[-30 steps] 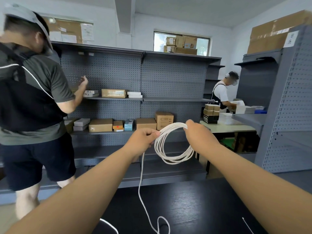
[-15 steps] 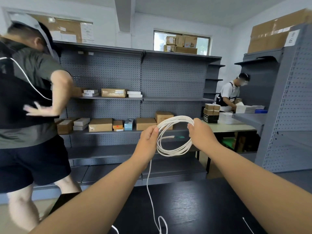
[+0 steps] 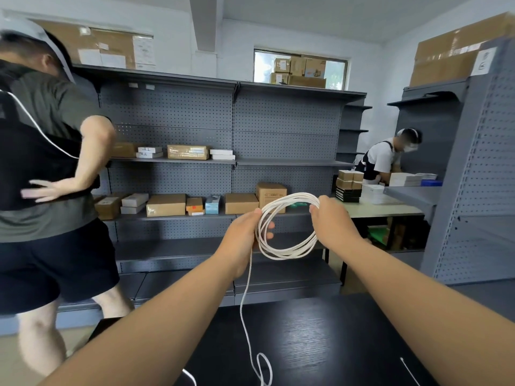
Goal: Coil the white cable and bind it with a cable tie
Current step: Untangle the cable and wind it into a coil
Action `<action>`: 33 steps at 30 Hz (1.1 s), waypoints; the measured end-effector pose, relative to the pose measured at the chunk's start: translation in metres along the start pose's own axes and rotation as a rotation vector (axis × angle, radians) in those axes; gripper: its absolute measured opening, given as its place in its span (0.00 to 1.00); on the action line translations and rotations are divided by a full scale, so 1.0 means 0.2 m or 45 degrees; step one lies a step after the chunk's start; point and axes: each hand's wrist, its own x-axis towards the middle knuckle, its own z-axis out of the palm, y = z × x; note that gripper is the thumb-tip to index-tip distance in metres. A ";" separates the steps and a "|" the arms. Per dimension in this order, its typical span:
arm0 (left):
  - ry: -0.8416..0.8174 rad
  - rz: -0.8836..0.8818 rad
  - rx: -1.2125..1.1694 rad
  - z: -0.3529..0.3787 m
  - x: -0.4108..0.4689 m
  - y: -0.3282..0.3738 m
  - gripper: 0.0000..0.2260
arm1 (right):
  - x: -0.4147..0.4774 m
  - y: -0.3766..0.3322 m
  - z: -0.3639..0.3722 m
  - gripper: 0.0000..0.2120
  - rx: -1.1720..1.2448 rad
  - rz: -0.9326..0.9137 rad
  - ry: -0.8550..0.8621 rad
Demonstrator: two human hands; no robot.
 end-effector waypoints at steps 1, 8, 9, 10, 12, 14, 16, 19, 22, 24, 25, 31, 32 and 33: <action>0.007 0.036 0.061 0.00 0.00 0.00 0.15 | 0.00 0.00 0.01 0.07 0.002 0.013 0.000; 0.011 0.294 0.452 0.01 -0.01 -0.05 0.08 | 0.01 0.00 0.03 0.08 0.108 0.068 -0.061; 0.022 0.301 0.461 0.01 -0.01 -0.05 0.07 | 0.01 0.01 0.03 0.09 0.146 0.067 -0.079; 0.032 0.310 0.469 0.01 -0.01 -0.05 0.06 | 0.00 0.01 0.03 0.09 0.183 0.063 -0.102; 0.058 0.334 0.488 0.00 0.00 -0.04 0.07 | 0.00 0.01 0.03 0.08 0.259 0.045 -0.166; 0.092 0.347 0.472 -0.01 0.02 -0.03 0.08 | -0.02 0.02 0.03 0.07 0.329 0.013 -0.237; 0.110 0.337 0.431 -0.01 0.03 -0.02 0.08 | -0.03 0.02 0.01 0.10 0.344 -0.025 -0.287; 0.082 0.318 0.402 -0.02 0.04 -0.01 0.09 | -0.04 0.02 -0.01 0.21 0.236 -0.136 -0.282; 0.030 0.286 0.389 -0.02 0.04 0.01 0.10 | -0.05 0.00 -0.01 0.25 -0.042 -0.288 -0.165; -0.027 0.265 0.364 -0.02 0.05 0.02 0.09 | -0.05 -0.01 -0.01 0.24 -0.225 -0.348 -0.053; -0.053 0.264 0.363 -0.02 0.05 0.02 0.09 | -0.04 -0.02 -0.01 0.23 -0.287 -0.370 -0.017; -0.127 0.328 0.480 -0.04 0.05 0.04 0.10 | -0.03 -0.04 0.00 0.10 -0.429 -0.383 -0.134; -0.125 0.347 0.525 -0.05 0.05 0.05 0.09 | -0.03 -0.04 0.00 0.10 -0.408 -0.371 -0.162; -0.111 0.368 0.564 -0.05 0.05 0.05 0.09 | -0.03 -0.04 0.00 0.10 -0.381 -0.361 -0.185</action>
